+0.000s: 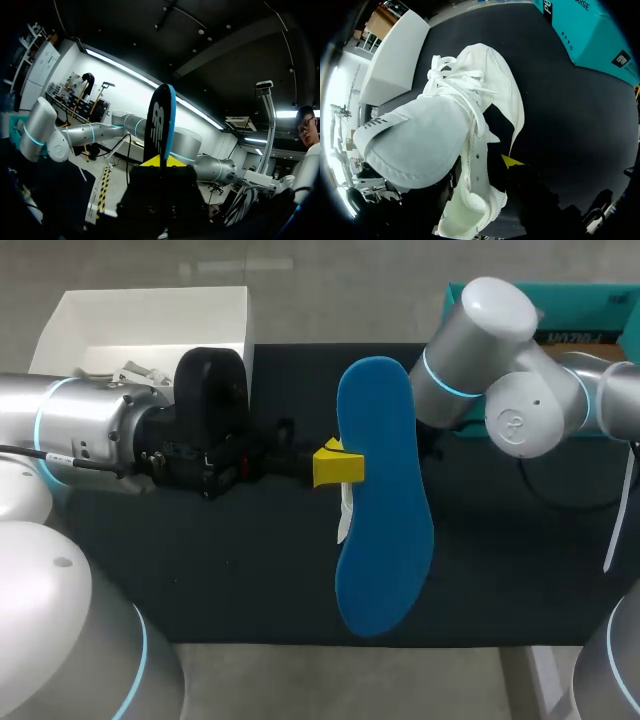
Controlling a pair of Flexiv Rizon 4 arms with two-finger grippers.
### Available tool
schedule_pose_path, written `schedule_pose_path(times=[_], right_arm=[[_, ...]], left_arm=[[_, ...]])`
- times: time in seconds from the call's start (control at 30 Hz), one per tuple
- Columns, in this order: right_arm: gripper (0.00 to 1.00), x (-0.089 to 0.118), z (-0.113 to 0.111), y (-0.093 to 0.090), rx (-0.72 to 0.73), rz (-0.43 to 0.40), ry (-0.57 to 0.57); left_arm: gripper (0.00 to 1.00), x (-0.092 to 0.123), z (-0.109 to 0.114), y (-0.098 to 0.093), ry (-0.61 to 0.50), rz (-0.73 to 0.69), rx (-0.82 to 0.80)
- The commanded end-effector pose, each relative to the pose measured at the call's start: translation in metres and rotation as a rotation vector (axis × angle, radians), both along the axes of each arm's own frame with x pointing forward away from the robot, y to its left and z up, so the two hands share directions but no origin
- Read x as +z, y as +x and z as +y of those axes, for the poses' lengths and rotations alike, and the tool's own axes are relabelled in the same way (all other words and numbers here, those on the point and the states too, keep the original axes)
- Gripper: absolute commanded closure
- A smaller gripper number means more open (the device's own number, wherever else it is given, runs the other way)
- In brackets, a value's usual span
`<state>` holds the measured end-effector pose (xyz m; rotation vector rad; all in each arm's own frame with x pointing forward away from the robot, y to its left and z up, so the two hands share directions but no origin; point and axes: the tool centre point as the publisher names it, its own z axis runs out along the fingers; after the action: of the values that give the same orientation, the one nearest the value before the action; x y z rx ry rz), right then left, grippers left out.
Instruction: Take the shoe out of the shoebox, open the shoe tongue, remove and reinsert the insole, then place the shoe into the shoebox
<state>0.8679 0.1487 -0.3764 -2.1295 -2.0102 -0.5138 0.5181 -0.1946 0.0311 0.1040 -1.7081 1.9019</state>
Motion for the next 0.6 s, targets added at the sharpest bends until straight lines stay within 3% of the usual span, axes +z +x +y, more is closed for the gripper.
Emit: schedule_pose_path(times=[0.03,0.33,0.6], right_arm=[[0.0,0.028,-0.024,-0.034,-0.023,-0.036,0.009],[0.0,0.068,-0.035,-0.045,-0.094,-0.066,0.085],[0.0,0.068,-0.035,-0.045,-0.094,-0.066,0.085]], left_arm=[[1.0,0.001,-0.004,-0.003,-0.002,0.001,0.005],[1.0,0.001,-0.004,-0.003,-0.002,0.001,0.005],[1.0,0.001,-0.004,-0.003,-0.002,0.001,0.005]])
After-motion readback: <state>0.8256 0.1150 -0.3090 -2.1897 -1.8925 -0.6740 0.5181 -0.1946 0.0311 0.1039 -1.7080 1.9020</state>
